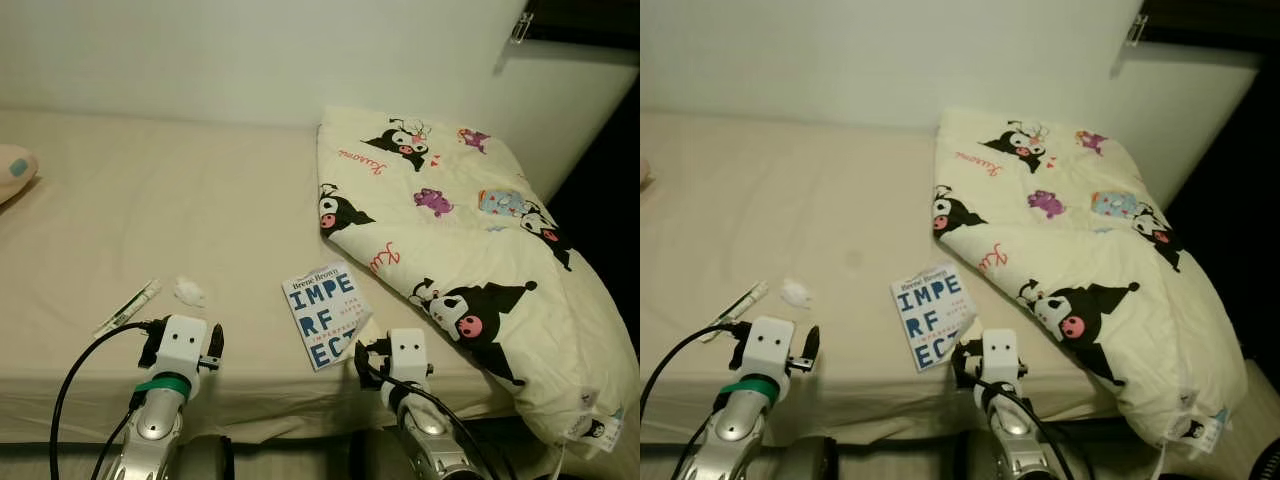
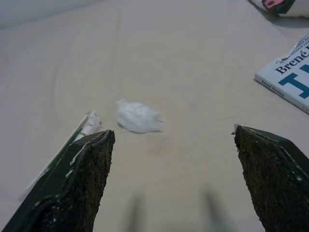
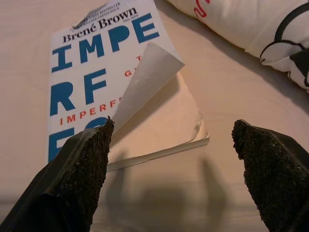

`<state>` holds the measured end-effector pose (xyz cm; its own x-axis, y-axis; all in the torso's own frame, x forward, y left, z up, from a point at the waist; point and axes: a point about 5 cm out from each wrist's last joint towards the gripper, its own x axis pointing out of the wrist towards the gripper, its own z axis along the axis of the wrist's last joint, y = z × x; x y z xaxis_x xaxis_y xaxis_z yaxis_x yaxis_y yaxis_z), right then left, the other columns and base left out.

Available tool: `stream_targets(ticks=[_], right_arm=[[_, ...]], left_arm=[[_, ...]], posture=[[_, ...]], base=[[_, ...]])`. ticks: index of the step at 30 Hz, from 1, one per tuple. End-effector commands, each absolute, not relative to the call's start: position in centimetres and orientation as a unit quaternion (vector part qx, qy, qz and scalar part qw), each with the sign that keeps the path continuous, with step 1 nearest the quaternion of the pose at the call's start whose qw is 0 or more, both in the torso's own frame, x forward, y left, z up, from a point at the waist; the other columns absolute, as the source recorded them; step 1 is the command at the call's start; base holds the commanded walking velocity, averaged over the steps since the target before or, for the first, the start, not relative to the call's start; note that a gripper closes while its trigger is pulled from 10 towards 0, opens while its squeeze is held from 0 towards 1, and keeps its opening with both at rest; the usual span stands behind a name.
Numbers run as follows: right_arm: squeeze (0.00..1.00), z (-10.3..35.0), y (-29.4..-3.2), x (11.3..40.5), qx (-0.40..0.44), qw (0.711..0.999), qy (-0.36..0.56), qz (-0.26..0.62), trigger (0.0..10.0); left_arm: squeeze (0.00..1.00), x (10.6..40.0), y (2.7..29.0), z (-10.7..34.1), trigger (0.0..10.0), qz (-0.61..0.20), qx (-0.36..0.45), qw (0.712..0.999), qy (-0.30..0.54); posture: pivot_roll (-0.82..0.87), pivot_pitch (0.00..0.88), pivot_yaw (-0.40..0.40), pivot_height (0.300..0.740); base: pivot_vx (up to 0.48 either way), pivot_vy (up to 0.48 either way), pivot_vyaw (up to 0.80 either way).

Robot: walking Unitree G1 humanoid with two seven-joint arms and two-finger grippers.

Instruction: Clean up the room

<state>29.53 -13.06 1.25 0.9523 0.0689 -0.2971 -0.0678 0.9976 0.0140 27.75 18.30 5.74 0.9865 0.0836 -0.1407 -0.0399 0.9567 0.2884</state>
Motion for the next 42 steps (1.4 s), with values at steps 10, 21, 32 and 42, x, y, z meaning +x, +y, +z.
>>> stream_targets(ticks=[10, 21, 32, 42], right_arm=[[0.0, 1.1, -13.0, 29.4, 0.016, 0.987, 0.155, 0.039, 10.0], [0.0, 1.1, -14.1, 29.6, 0.111, 0.981, 0.161, -0.016, 10.0], [0.0, -0.7, -16.2, 28.7, 0.222, 0.946, 0.234, -0.032, 10.0], [1.0, -1.6, -17.2, 27.3, 0.287, 0.927, 0.24, -0.016, 10.0]], left_arm=[[0.0, 27.2, 18.5, 5.2, 10.0, 0.036, 0.151, 0.984, 0.084], [0.0, 24.9, 19.9, 4.7, 10.0, 0.012, 0.171, 0.984, 0.051], [0.0, 22.5, 19.0, 3.5, 10.0, -0.082, 0.24, 0.966, 0.045], [0.0, 22.5, 19.4, 3.7, 10.0, -0.06, 0.226, 0.972, 0.033]], posture=[[0.05, 0.0, -0.05, 0.607], [0.05, 0.0, -0.054, 0.588], [0.04, 0.0, -0.041, 0.588], [0.04, 0.007, -0.052, 0.588]], base=[[0.0, 0.0, 0.0], [0.0, 0.0, 0.0], [0.0, 0.0, 0.0], [0.0, 0.0, 0.0]])
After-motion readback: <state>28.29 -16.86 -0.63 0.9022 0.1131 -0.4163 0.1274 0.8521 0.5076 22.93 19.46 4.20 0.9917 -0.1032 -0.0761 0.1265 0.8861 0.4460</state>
